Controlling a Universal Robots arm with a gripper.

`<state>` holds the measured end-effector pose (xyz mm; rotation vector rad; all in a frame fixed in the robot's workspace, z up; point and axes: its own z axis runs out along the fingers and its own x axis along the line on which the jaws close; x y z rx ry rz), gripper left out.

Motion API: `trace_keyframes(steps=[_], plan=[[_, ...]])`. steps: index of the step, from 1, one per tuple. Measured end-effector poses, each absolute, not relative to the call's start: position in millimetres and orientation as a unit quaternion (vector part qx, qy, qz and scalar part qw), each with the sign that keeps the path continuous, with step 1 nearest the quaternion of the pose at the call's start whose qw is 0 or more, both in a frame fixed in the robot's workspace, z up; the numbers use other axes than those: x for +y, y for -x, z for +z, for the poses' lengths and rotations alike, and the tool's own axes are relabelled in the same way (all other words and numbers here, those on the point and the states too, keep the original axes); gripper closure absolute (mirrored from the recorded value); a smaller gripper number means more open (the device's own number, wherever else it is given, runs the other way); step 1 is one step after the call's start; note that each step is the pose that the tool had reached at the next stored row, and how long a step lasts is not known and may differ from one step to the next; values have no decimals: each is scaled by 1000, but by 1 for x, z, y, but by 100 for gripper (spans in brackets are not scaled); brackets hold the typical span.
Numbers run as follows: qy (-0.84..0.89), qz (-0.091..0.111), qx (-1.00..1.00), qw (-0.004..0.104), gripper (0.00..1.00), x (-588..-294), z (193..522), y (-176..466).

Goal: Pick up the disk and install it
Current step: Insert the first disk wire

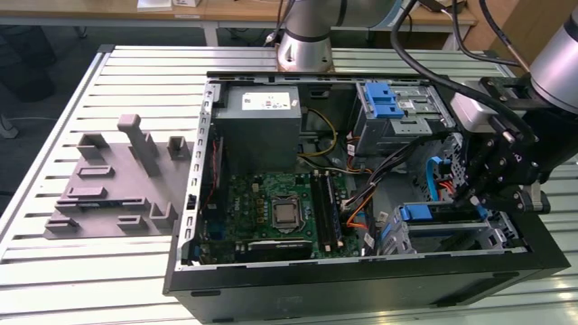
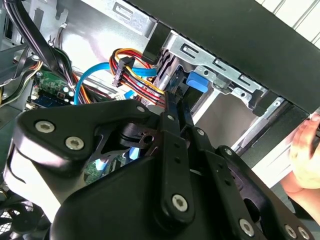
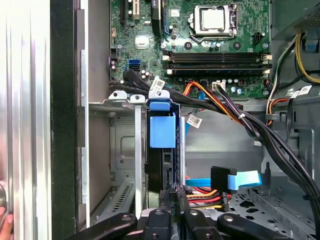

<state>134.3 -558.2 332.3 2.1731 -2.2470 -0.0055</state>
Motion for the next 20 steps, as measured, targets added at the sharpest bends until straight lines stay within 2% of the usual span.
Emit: trace_keyframes(steps=[20], plan=[[-695, -2, -719, 7, 83, -558, 334, -134]])
